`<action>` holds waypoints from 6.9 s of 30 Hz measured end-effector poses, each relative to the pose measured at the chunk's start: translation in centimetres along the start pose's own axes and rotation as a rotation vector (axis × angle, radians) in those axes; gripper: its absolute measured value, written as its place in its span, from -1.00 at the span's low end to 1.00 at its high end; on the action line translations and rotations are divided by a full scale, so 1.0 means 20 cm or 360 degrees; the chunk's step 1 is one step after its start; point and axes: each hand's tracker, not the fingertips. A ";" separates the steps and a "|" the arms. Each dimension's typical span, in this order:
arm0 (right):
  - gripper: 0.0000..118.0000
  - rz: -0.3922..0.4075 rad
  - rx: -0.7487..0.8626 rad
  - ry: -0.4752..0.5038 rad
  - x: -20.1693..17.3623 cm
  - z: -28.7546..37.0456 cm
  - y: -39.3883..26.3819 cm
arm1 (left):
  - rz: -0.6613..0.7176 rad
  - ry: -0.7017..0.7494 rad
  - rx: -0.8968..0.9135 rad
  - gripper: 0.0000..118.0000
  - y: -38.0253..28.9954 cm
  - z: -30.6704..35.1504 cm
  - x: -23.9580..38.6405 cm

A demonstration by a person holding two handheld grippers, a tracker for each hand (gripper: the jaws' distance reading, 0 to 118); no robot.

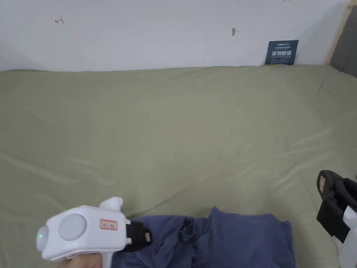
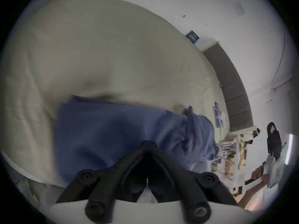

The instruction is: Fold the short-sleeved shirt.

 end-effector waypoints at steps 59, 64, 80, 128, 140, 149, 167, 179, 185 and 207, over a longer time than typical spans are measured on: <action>-0.95 0.0111 -0.0020 0.0071 -0.11 -0.09 0.08 | 0.0242 -0.0079 0.0468 -0.80 0.04 0.67 -0.59; -0.95 0.0109 0.0044 0.0104 -0.13 -0.11 0.12 | 0.0120 0.0299 0.0521 -0.80 0.02 0.88 -0.43; -0.95 -0.0003 0.0068 0.0073 0.01 -0.01 0.10 | -0.0431 0.0573 0.0157 -0.80 0.06 0.21 0.56; -0.95 -0.0835 -0.1274 0.1306 -0.33 -0.83 -0.56 | -0.0087 -0.0119 0.0198 -0.98 0.07 0.27 -0.11; -0.95 -0.1364 -0.1562 0.1531 -0.14 -1.13 -1.02 | -0.0100 -0.0406 0.0062 0.92 0.17 0.18 -0.41; -0.95 -0.1437 -0.1553 0.1548 -0.14 -1.13 -1.04 | 0.0073 -0.0710 -0.0118 0.29 0.23 -0.09 -0.48; -0.95 -0.0804 -0.1004 0.1183 -0.17 -0.77 -0.42 | -0.0021 -0.0270 0.0066 -0.53 0.53 0.58 -0.77; -0.95 -0.0712 -0.0911 0.0994 -0.19 -0.71 -0.32 | 0.0215 -0.0006 0.0235 -0.53 0.80 1.33 -1.52; -0.95 -0.0737 -0.0923 0.0966 -0.23 -0.74 -0.33 | 0.0349 0.0019 0.0207 -0.52 0.83 1.36 -1.70; -0.95 -0.0332 -0.0518 0.0732 -0.24 -0.59 0.04 | -0.0143 -0.0051 0.0950 -1.00 0.54 1.08 -0.40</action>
